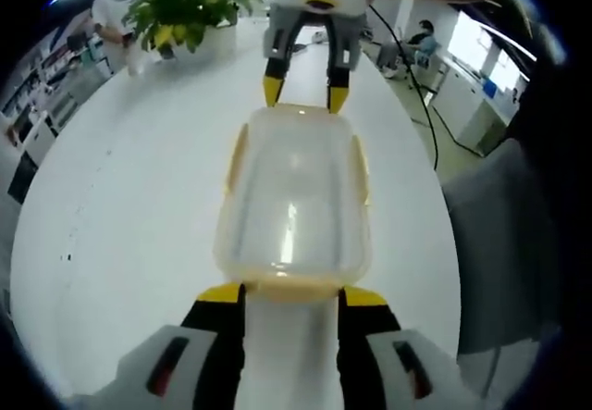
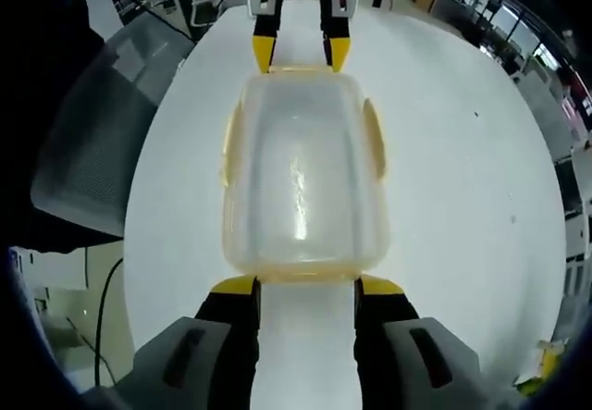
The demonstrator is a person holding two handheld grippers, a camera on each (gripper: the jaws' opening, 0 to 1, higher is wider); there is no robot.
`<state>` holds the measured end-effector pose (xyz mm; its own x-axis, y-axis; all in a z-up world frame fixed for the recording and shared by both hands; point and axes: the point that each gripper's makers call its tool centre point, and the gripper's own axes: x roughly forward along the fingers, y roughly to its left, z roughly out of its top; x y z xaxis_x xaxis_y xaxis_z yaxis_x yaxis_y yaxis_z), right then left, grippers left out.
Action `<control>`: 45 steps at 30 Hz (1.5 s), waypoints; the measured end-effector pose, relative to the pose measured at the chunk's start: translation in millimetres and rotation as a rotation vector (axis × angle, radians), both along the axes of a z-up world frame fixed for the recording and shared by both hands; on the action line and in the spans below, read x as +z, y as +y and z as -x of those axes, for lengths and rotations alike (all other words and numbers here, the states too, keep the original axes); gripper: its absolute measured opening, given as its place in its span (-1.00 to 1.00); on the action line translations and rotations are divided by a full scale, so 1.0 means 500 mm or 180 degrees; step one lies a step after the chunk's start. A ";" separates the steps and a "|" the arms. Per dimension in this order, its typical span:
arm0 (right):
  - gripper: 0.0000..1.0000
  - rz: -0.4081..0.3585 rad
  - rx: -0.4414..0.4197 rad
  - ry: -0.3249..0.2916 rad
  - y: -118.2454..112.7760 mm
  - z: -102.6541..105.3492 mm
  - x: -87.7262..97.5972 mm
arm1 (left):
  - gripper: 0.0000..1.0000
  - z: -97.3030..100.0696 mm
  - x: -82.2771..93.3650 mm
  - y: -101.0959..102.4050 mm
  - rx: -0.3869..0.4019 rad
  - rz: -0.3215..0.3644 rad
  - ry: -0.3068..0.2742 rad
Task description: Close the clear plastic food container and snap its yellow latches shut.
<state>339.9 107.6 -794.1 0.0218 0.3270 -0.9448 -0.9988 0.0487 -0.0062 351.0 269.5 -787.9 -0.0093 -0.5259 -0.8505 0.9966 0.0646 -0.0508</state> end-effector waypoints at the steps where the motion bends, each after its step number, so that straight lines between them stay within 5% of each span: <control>1: -0.26 0.0016 0.0023 -0.0006 -0.001 0.001 0.000 | -0.33 0.000 0.000 0.000 -0.0009 -0.0001 -0.0003; 23: -0.22 0.0072 -0.0059 -0.0051 -0.015 -0.001 -0.005 | -0.28 -0.004 -0.001 0.001 0.0123 0.0010 -0.0006; 28: -0.23 -0.0066 -0.0319 0.0032 -0.018 -0.005 0.006 | -0.29 -0.003 -0.001 0.011 0.0136 -0.0023 -0.0016; 33: -0.25 -0.0205 -0.0672 0.0175 -0.028 -0.005 0.017 | -0.29 0.003 0.010 0.007 0.0475 0.0244 0.0226; 37: -0.27 -0.0388 -0.0952 0.0255 -0.026 -0.007 0.032 | -0.31 0.000 0.015 0.013 0.0609 0.0260 0.0268; 45: -0.38 -0.0696 -0.1655 0.0435 -0.016 -0.006 0.046 | -0.37 -0.004 0.039 0.009 0.1393 0.0661 0.0759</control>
